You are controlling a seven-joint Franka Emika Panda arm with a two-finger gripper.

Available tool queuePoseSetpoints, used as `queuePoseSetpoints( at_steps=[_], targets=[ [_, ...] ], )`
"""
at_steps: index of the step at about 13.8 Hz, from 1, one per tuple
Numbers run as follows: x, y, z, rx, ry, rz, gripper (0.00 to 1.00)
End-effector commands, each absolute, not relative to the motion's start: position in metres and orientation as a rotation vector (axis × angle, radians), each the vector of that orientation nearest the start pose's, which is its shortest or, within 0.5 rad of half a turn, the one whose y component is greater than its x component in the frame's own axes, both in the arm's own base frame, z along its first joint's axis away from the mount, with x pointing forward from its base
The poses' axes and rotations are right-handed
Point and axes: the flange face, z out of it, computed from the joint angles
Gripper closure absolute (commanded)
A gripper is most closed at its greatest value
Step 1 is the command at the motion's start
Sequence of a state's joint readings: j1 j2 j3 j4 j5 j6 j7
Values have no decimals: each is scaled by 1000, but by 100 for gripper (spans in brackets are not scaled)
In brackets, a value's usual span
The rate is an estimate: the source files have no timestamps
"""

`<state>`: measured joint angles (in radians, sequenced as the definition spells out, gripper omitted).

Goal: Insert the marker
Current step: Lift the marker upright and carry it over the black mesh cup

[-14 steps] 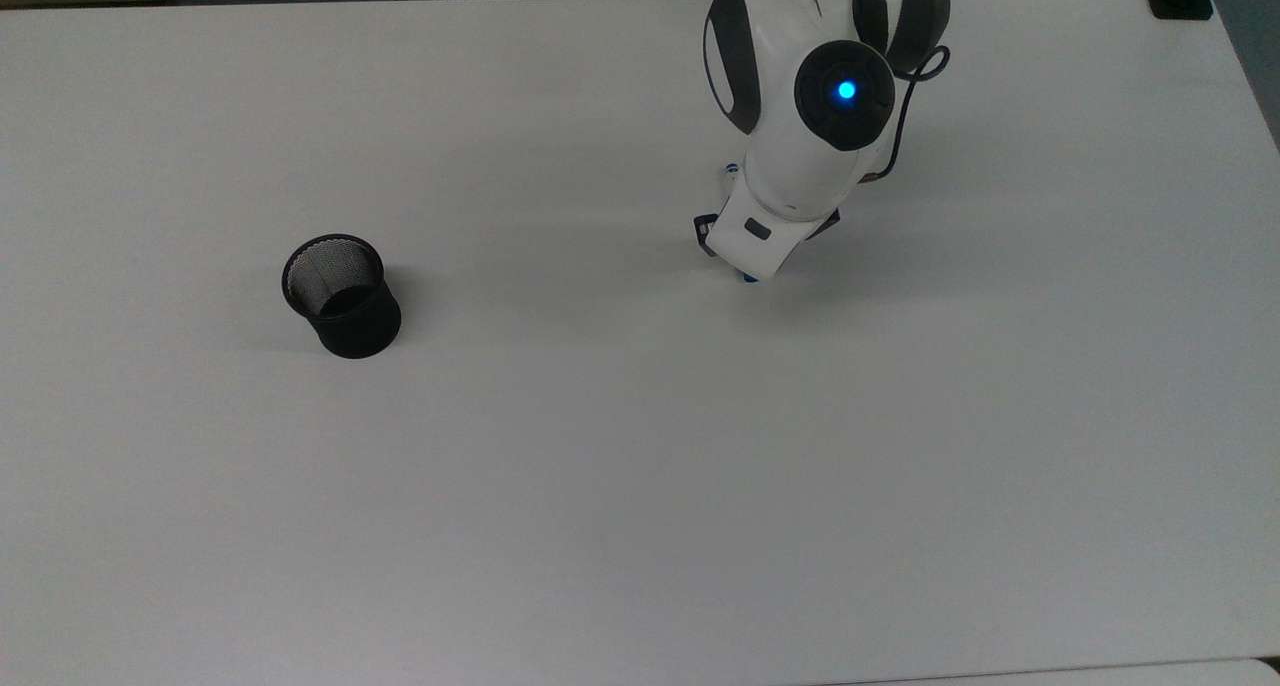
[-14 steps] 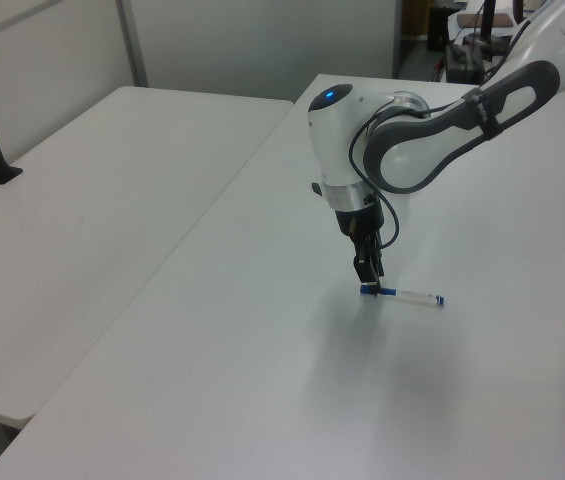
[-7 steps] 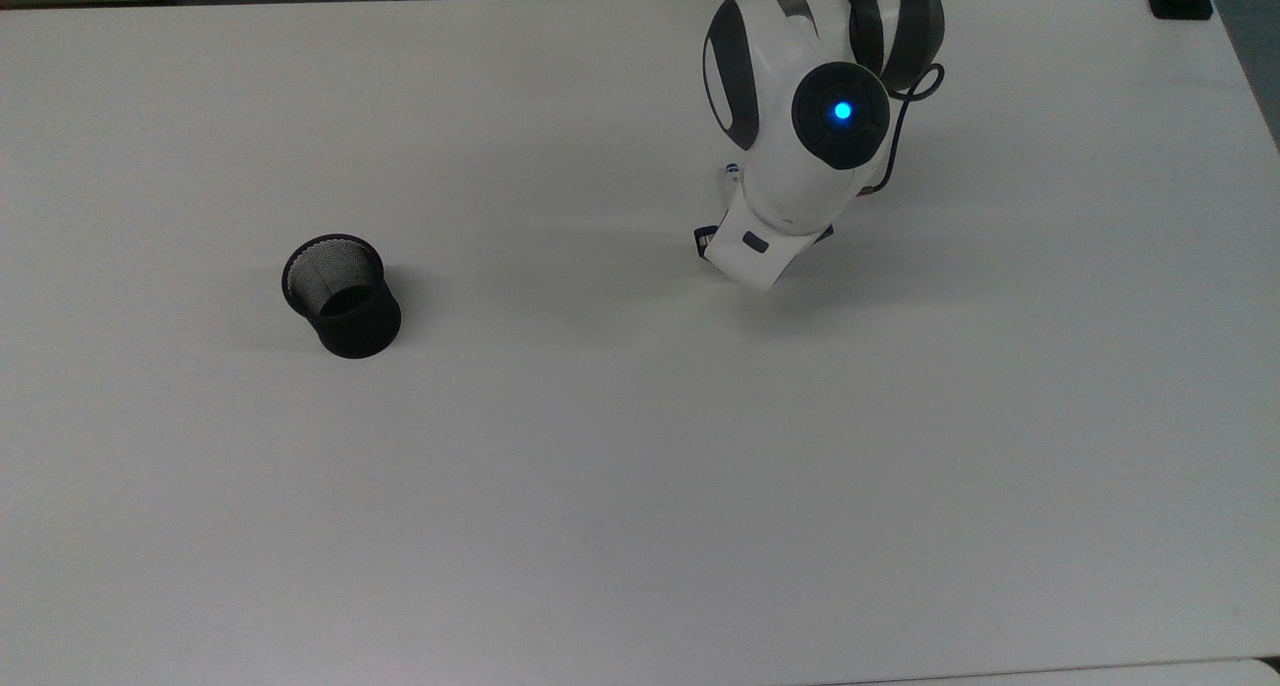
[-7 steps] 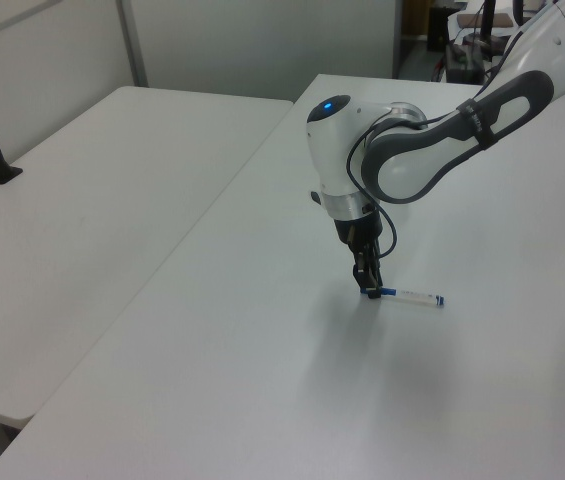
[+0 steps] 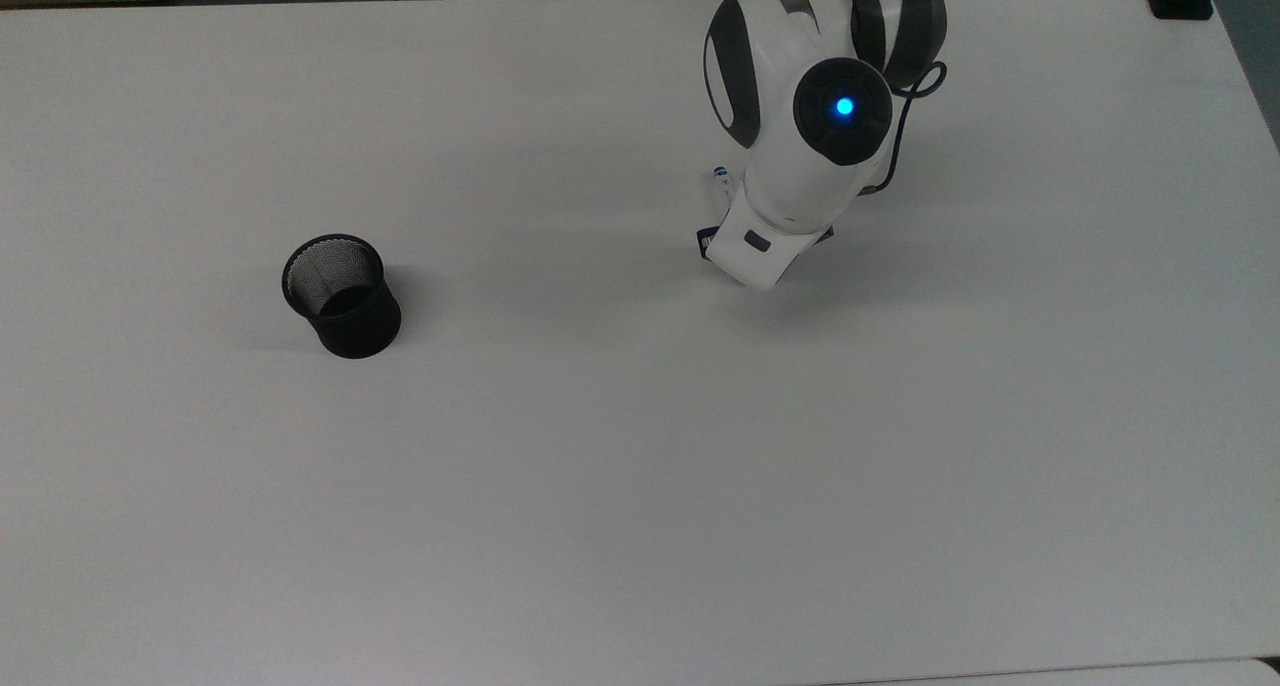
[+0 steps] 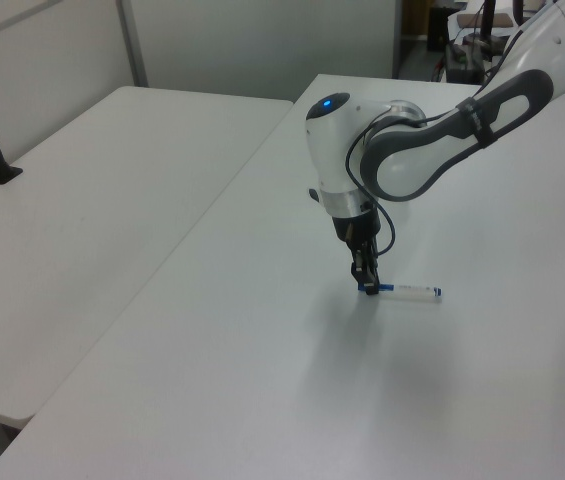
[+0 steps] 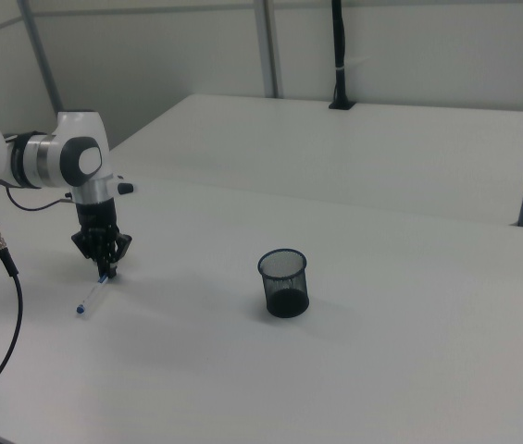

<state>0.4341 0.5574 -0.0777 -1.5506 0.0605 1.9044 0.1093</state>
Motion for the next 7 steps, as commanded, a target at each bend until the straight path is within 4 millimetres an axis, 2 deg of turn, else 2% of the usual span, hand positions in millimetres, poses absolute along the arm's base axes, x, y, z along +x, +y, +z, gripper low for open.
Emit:
queuePoseSetpoints(
  at_steps=[1, 2, 4, 5, 6, 7],
  targets=[
    [638, 213, 389, -3136, -265, 117, 88],
    [644, 187, 411, -3139, -226, 51, 88],
    [660, 119, 455, -3196, -133, -136, 88],
    [665, 99, 471, -3187, -104, -226, 88],
    [670, 63, 489, -3179, -36, -328, 88],
    [674, 40, 501, -3169, 19, -408, 88]
  ],
)
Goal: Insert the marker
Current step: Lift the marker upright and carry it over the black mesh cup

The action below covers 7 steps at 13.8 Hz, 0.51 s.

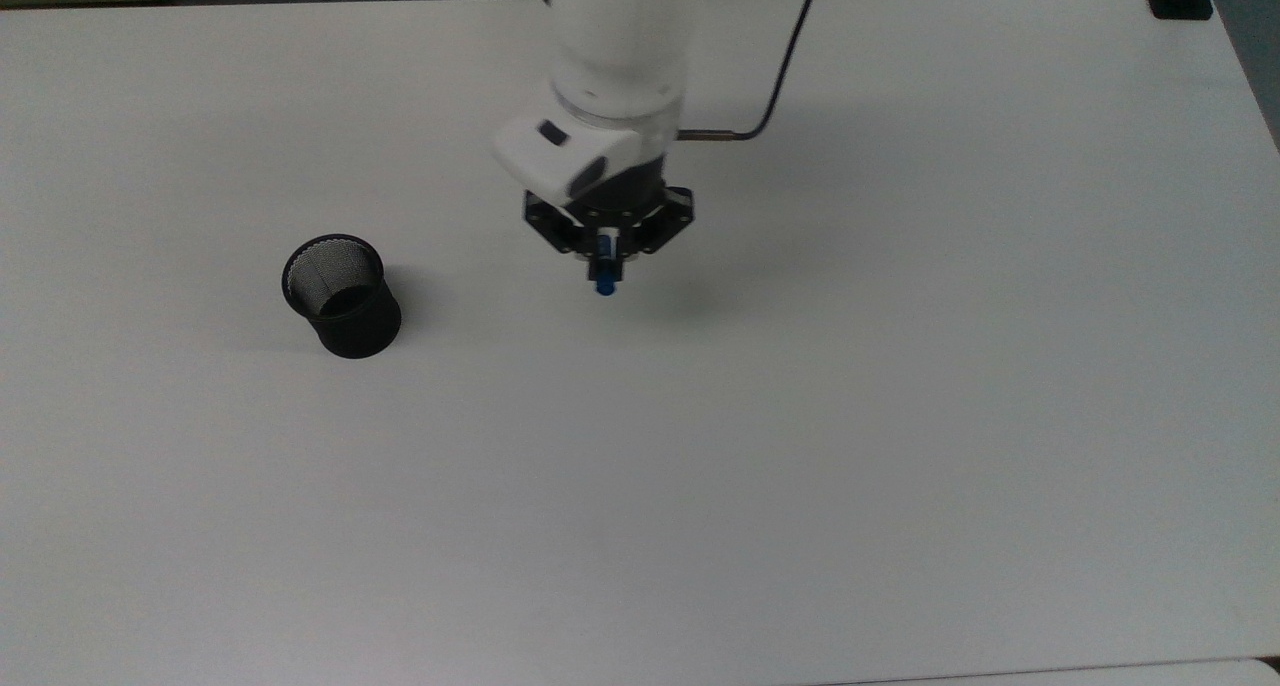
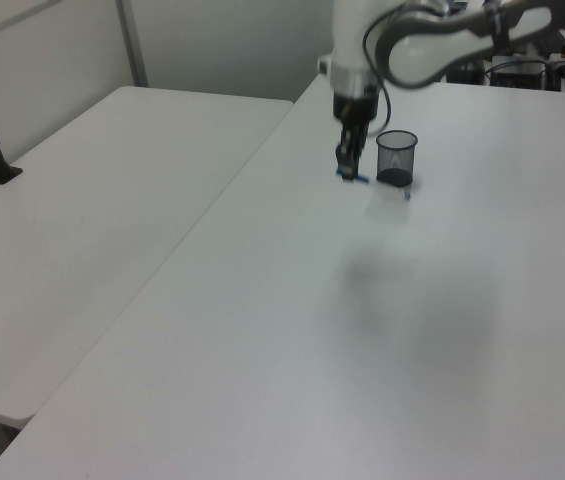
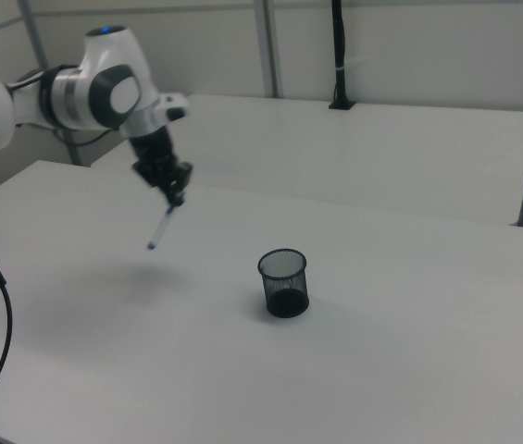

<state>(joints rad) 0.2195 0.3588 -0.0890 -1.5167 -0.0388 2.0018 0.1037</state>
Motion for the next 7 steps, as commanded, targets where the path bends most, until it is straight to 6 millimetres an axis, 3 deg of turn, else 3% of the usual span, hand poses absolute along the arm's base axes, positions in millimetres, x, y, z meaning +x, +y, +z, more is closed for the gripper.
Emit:
queuePoseSetpoints(
  at_steps=[1, 3, 5, 7],
  targets=[
    [678, 5, 516, -3149, 99, -527, 88],
    [681, -41, 524, -3130, 199, -651, 88],
    [680, -88, 521, -3105, 300, -785, 88],
    [676, -114, 512, -3103, 347, -821, 88]
  ],
)
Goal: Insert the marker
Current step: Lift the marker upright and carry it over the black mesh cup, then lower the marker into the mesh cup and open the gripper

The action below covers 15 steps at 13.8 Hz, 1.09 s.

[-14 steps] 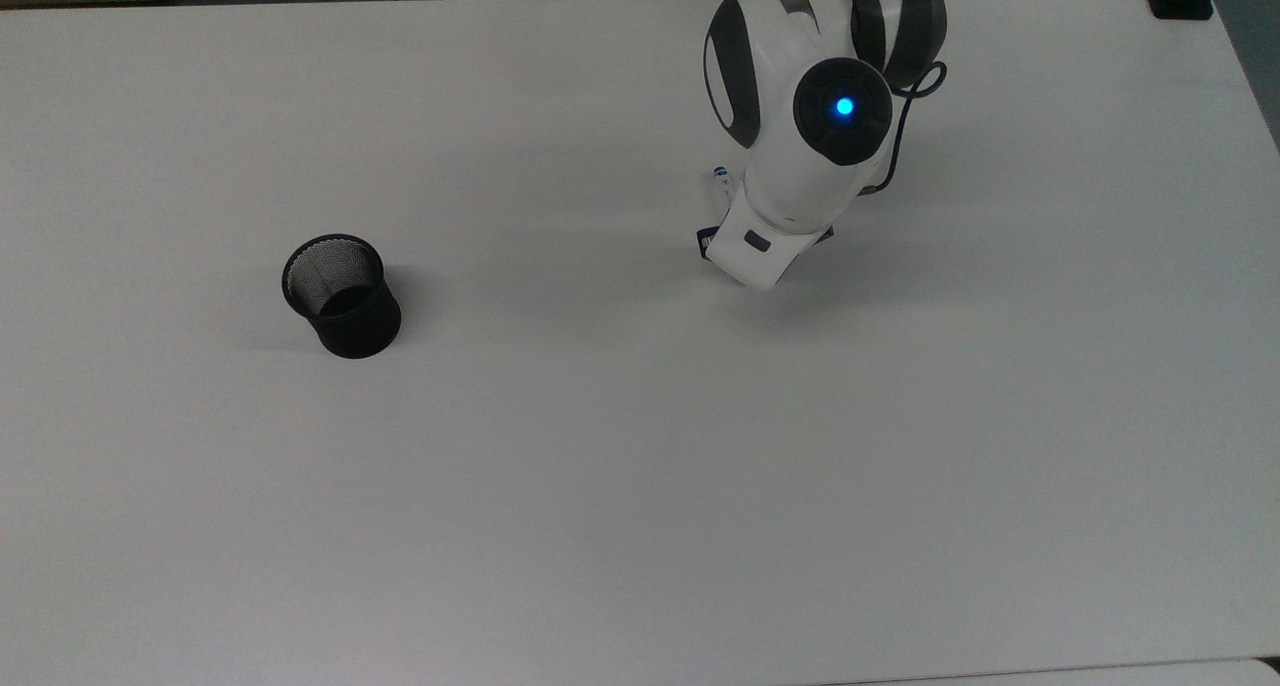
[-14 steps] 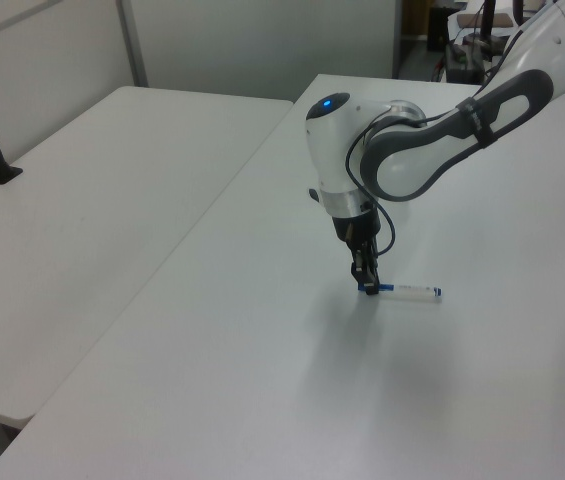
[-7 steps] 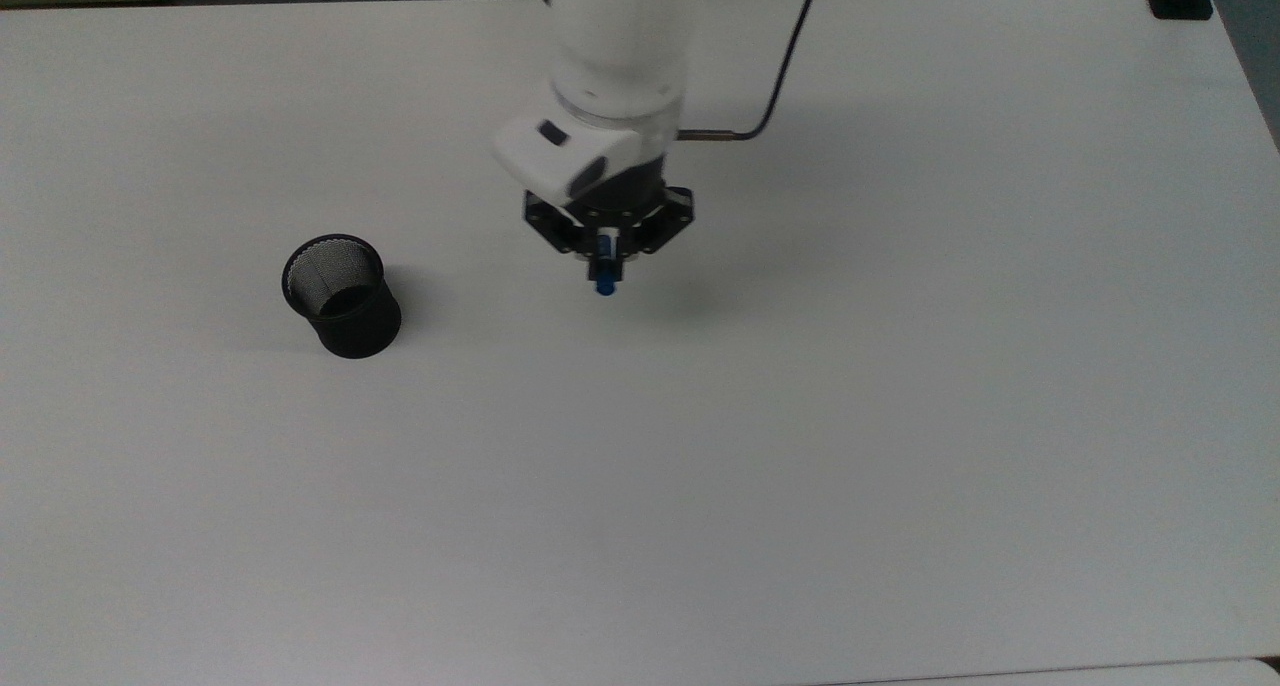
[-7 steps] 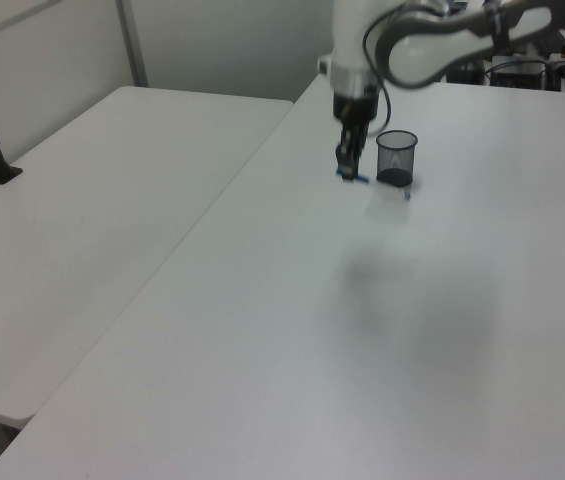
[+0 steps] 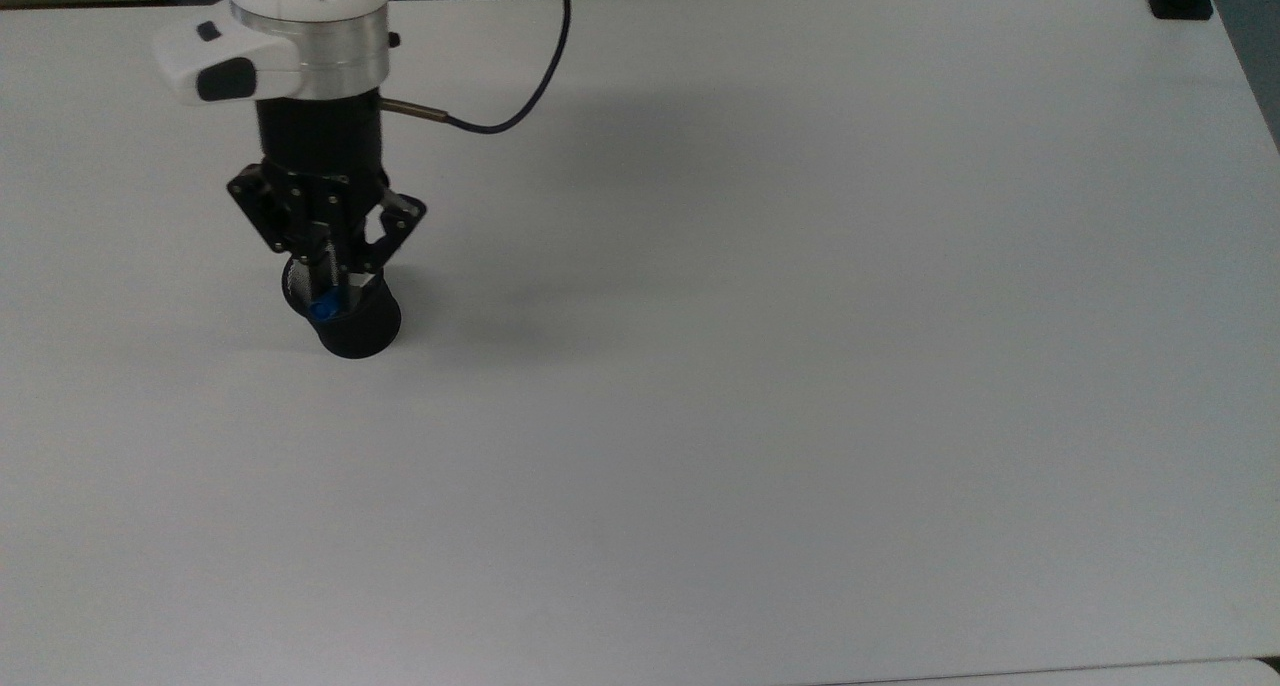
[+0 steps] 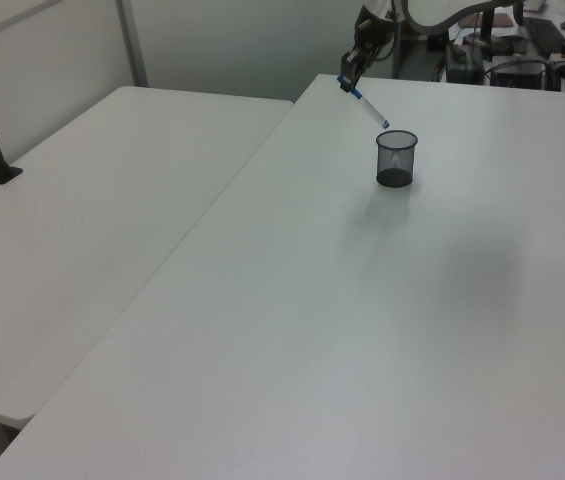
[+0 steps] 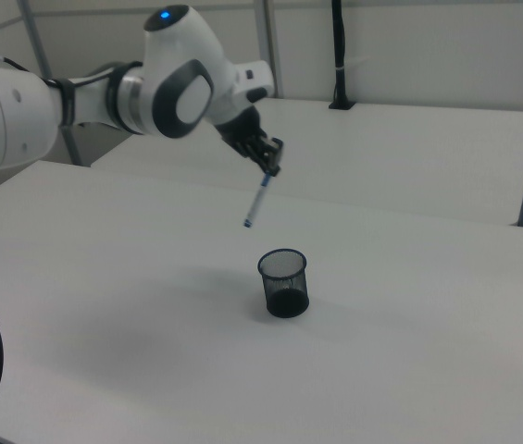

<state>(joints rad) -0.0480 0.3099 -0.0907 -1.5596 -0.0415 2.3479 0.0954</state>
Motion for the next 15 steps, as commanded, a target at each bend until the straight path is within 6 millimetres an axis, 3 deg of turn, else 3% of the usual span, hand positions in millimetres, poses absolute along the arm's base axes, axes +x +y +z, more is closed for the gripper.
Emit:
queuePoseSetpoints(
  at_steps=[1, 7, 9, 12, 15],
  targets=[
    [675, -118, 508, -3106, 343, -829, 88],
    [665, -144, 474, -3147, 331, -760, 88],
    [660, -144, 454, -3166, 322, -701, 88],
    [657, -144, 448, -3174, 319, -679, 86],
    [656, -144, 446, -3176, 319, -672, 70]
  ],
)
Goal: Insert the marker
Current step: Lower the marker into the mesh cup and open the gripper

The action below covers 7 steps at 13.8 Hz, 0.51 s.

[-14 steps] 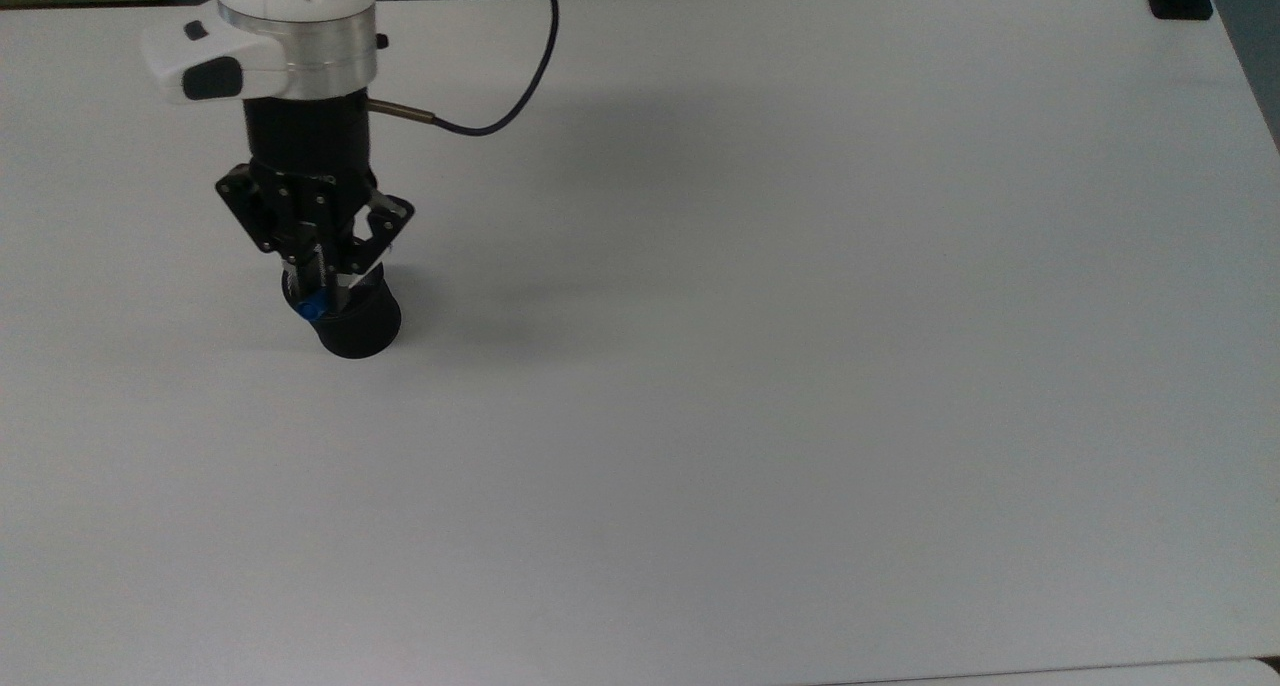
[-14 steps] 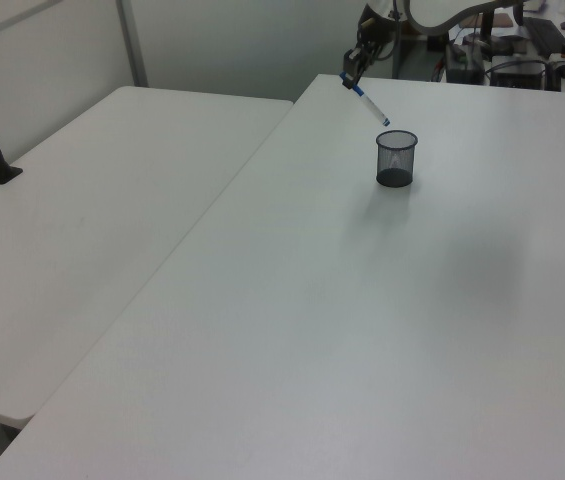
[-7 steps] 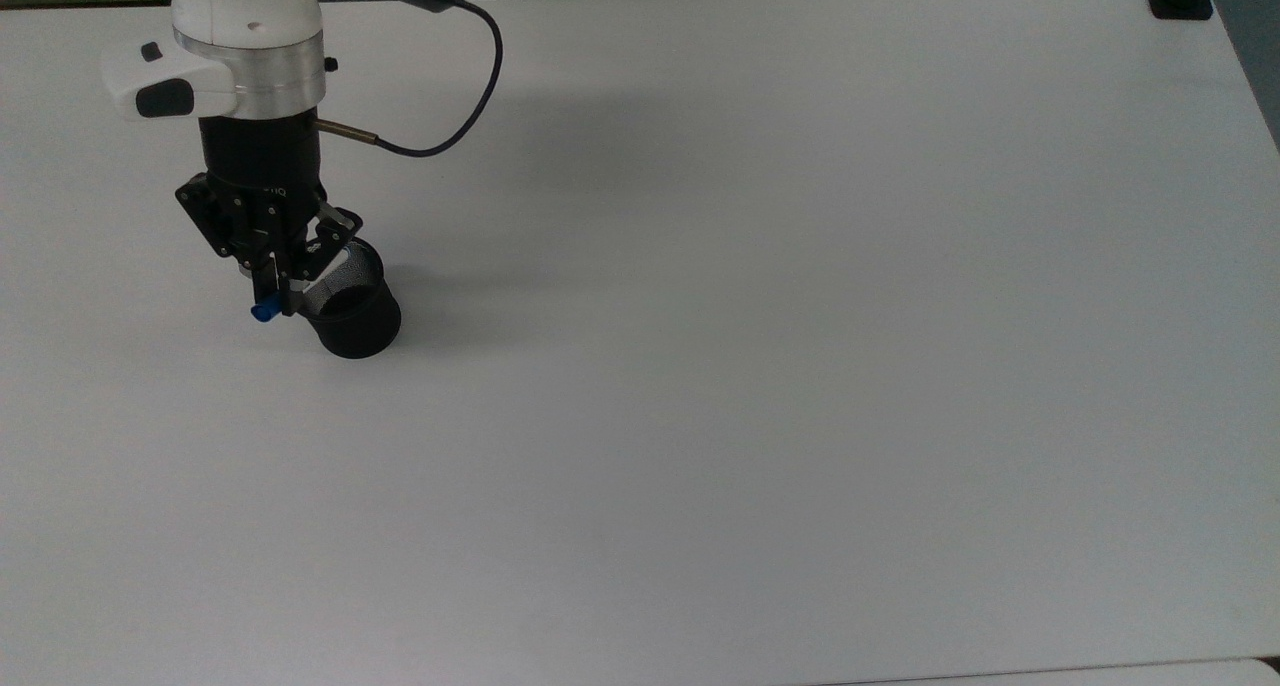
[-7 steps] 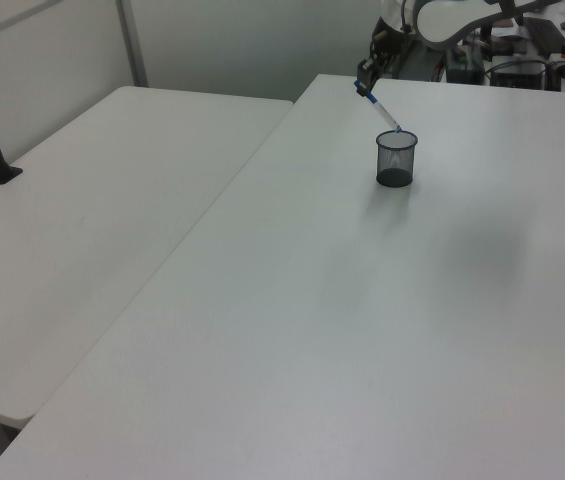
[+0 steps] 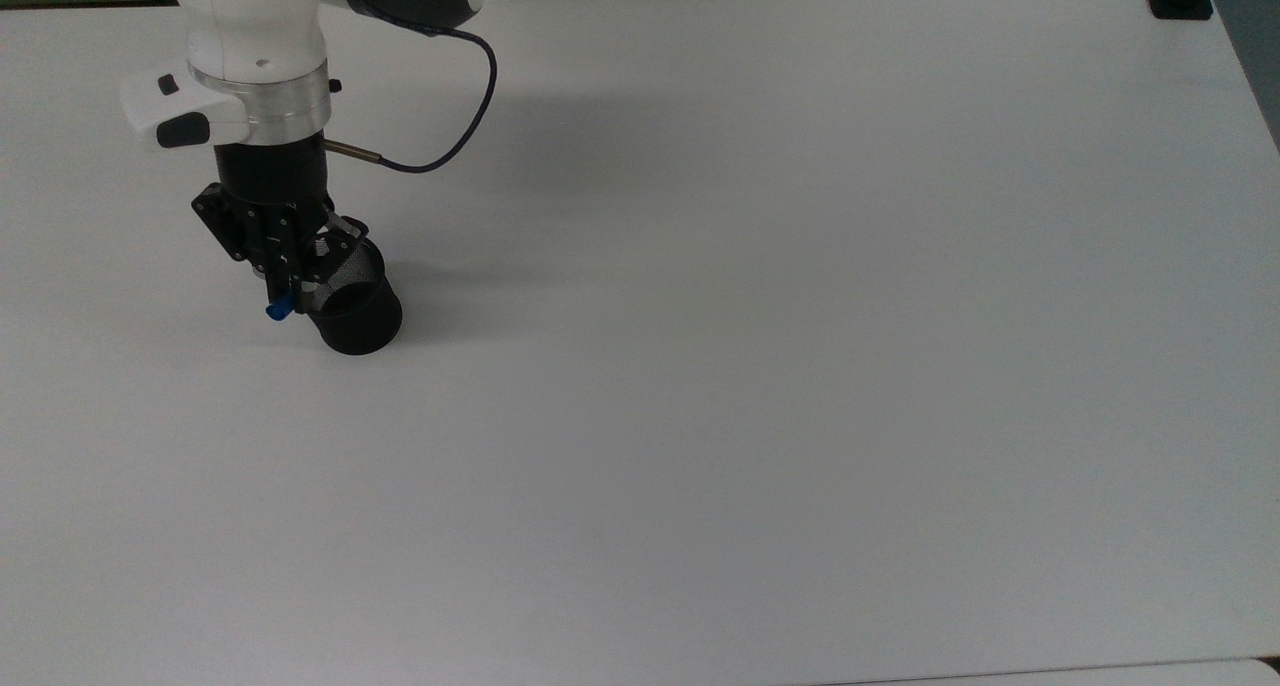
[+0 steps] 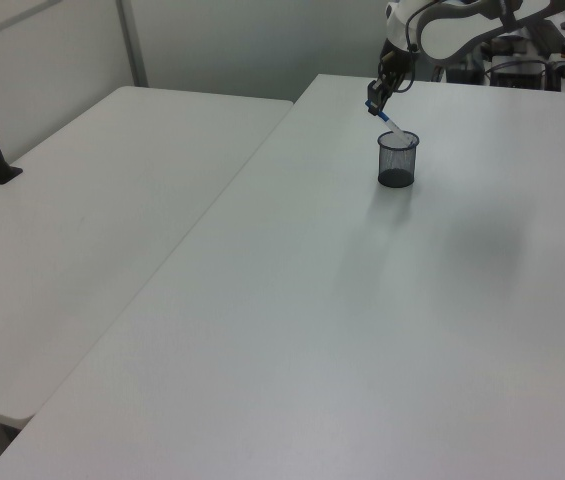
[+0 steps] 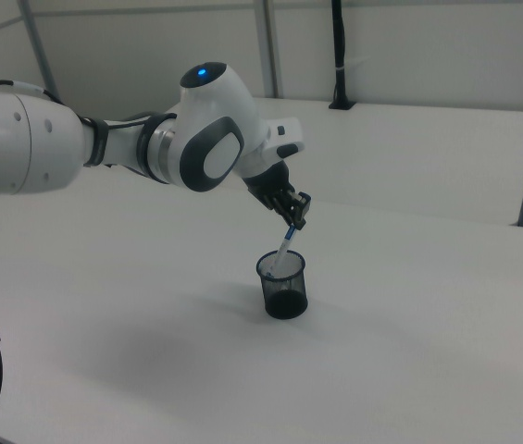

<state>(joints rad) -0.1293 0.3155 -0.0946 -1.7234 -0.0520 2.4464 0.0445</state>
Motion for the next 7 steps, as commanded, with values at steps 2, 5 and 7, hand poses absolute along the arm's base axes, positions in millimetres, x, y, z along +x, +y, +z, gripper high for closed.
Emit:
queuePoseSetpoints(
  at_steps=[2, 5, 7],
  targets=[
    [657, -145, 448, -3171, 336, -680, 50],
    [655, -144, 460, -3157, 354, -694, 36],
    [647, -142, 483, -3145, 374, -687, 28]
  ],
)
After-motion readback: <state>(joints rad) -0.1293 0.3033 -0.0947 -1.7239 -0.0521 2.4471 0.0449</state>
